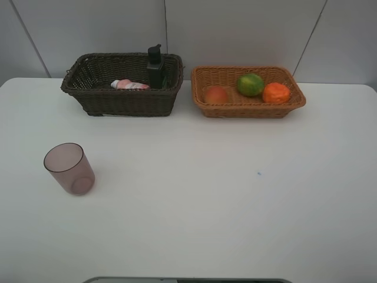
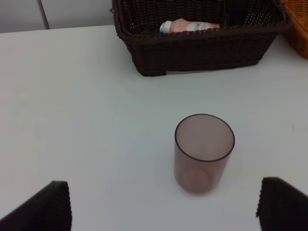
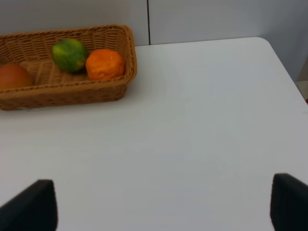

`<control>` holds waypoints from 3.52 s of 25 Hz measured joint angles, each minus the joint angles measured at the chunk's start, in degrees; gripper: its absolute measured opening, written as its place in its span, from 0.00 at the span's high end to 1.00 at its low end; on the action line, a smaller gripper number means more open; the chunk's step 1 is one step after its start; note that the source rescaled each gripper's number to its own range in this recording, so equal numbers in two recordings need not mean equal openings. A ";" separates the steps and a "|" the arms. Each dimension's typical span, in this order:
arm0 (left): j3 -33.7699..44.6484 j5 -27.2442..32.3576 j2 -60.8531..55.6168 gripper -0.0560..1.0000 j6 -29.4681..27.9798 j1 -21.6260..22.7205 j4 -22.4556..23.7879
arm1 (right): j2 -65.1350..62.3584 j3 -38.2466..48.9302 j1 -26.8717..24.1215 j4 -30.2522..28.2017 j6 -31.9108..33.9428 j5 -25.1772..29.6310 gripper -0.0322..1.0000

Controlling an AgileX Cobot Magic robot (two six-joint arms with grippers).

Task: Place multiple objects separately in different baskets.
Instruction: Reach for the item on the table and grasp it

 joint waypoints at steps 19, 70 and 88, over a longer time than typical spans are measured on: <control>-2.14 -4.36 7.41 0.00 0.00 0.00 1.72 | 0.00 0.00 0.00 0.00 0.00 0.00 0.11; -22.87 -12.02 93.77 0.00 7.52 -0.99 0.24 | 0.00 0.00 0.00 0.00 0.00 0.00 0.11; -22.35 -21.37 104.13 0.00 10.21 -1.69 -1.51 | 0.00 0.00 0.00 0.00 0.00 0.00 0.11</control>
